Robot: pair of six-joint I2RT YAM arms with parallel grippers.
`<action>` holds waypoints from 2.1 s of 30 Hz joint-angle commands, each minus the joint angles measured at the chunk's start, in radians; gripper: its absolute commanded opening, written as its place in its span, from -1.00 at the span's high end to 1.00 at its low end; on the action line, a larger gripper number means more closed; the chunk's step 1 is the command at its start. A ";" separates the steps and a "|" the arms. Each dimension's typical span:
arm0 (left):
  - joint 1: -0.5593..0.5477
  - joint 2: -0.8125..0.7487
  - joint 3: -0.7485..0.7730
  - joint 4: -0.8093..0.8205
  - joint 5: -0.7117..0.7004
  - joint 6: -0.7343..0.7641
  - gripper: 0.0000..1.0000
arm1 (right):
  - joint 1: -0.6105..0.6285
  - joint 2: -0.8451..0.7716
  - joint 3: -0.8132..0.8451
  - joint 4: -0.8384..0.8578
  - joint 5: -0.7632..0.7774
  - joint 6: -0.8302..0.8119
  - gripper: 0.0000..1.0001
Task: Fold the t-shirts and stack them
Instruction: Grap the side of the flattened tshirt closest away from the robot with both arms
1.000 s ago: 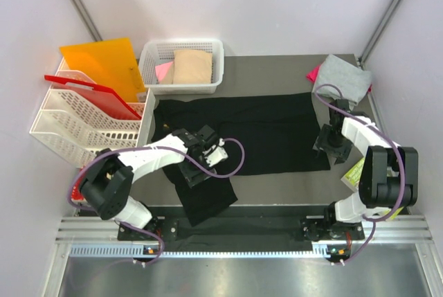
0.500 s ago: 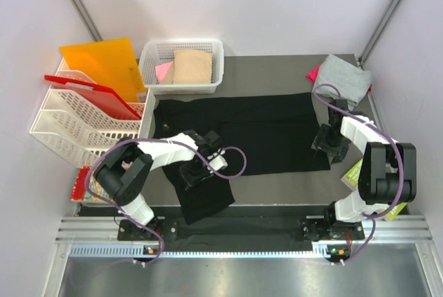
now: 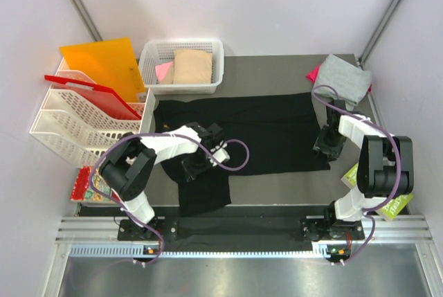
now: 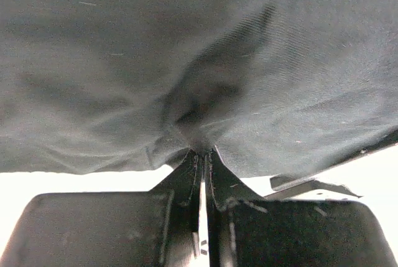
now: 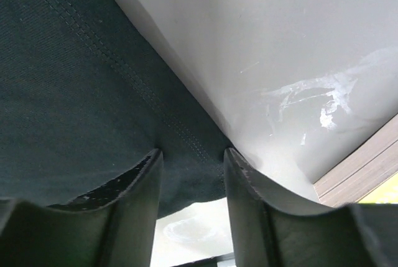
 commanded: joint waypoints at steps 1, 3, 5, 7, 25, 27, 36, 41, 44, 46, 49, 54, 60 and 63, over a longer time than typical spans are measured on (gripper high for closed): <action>0.043 -0.023 0.084 -0.039 -0.007 0.022 1.00 | -0.005 0.014 -0.014 0.035 -0.021 0.015 0.15; 0.056 -0.023 0.104 -0.053 -0.002 0.022 0.72 | -0.002 0.012 -0.019 0.022 -0.004 0.011 0.07; 0.062 -0.028 0.102 -0.058 -0.013 0.019 0.24 | 0.001 0.002 -0.019 -0.001 0.023 -0.005 -0.07; 0.062 -0.043 0.098 -0.056 -0.039 0.016 -0.17 | 0.001 -0.021 -0.019 -0.014 0.037 -0.008 -0.12; 0.073 -0.099 0.222 -0.408 0.231 0.163 -0.45 | 0.004 -0.069 0.017 -0.103 0.063 0.012 -0.16; 0.073 -0.082 0.185 -0.412 0.234 0.174 -0.42 | 0.003 -0.070 0.010 -0.103 0.071 0.009 -0.18; 0.002 -0.005 0.081 -0.326 0.214 0.126 -0.51 | 0.003 -0.060 0.032 -0.113 0.086 0.009 -0.32; -0.029 0.032 0.050 -0.239 0.172 0.085 -0.52 | 0.003 -0.061 0.035 -0.110 0.086 0.014 -0.32; -0.032 0.090 0.055 -0.188 0.142 0.068 -0.52 | 0.003 -0.058 0.041 -0.111 0.086 0.017 -0.33; -0.032 0.131 0.055 -0.165 0.129 0.057 -0.52 | 0.003 -0.058 0.052 -0.113 0.085 0.015 -0.33; -0.032 0.155 0.035 -0.112 0.086 0.039 -0.53 | 0.003 -0.060 0.059 -0.113 0.085 0.014 -0.33; -0.032 0.214 0.045 -0.055 0.018 -0.003 -0.54 | 0.003 -0.069 0.056 -0.110 0.082 0.012 -0.33; -0.032 0.274 0.076 -0.027 -0.002 -0.024 0.57 | 0.003 -0.081 0.047 -0.105 0.083 0.011 -0.32; -0.032 0.282 0.088 -0.017 -0.014 -0.035 1.00 | 0.003 -0.084 0.037 -0.096 0.083 0.014 -0.31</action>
